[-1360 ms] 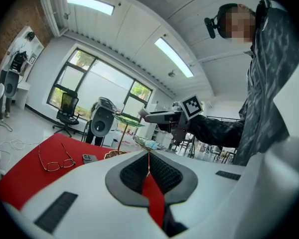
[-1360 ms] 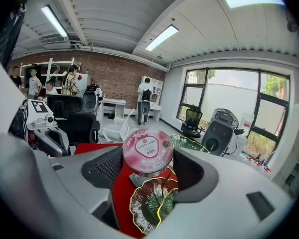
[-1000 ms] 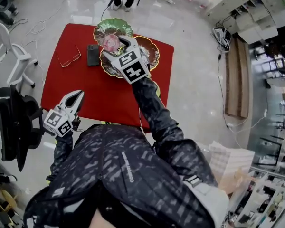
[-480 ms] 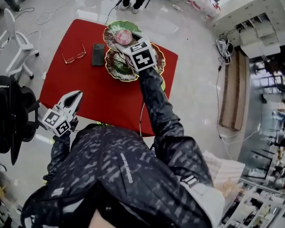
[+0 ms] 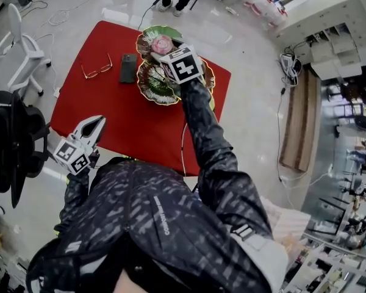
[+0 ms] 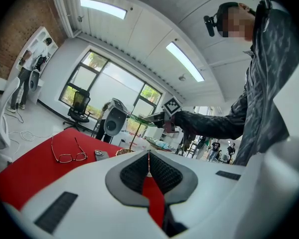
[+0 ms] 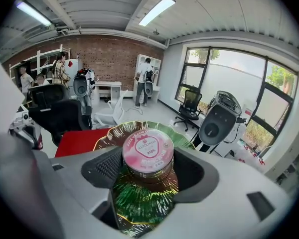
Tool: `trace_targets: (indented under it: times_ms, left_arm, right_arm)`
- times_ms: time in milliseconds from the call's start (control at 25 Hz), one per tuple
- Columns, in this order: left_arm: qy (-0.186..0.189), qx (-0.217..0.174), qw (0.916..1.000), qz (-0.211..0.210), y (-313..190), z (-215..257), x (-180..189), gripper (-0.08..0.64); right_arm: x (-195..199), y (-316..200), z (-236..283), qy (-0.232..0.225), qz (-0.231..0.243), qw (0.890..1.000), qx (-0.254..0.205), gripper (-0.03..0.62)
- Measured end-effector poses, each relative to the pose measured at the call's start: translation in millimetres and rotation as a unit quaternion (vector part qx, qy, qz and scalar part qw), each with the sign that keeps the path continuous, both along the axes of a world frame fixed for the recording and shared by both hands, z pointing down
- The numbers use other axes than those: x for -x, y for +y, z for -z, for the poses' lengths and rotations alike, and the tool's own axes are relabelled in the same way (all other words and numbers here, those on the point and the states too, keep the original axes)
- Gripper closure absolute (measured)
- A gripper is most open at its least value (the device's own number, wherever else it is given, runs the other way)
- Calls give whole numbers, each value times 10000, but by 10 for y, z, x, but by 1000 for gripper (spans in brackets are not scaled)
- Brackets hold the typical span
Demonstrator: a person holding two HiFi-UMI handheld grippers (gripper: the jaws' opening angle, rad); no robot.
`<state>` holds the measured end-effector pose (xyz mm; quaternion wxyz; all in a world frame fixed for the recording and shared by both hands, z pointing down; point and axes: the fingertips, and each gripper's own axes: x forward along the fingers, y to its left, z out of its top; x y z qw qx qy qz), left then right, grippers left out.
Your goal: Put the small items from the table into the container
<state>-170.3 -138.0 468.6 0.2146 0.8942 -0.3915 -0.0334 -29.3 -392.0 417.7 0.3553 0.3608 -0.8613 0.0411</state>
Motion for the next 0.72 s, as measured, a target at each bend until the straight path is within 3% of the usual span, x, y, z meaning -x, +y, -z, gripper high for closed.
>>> trace_targets:
  times_ms: [720]
  left_arm:
    - [-70,-87,9999,14,-15,37,-24,548]
  right_arm:
    - [34,15,-87,72,178,9998,91,268]
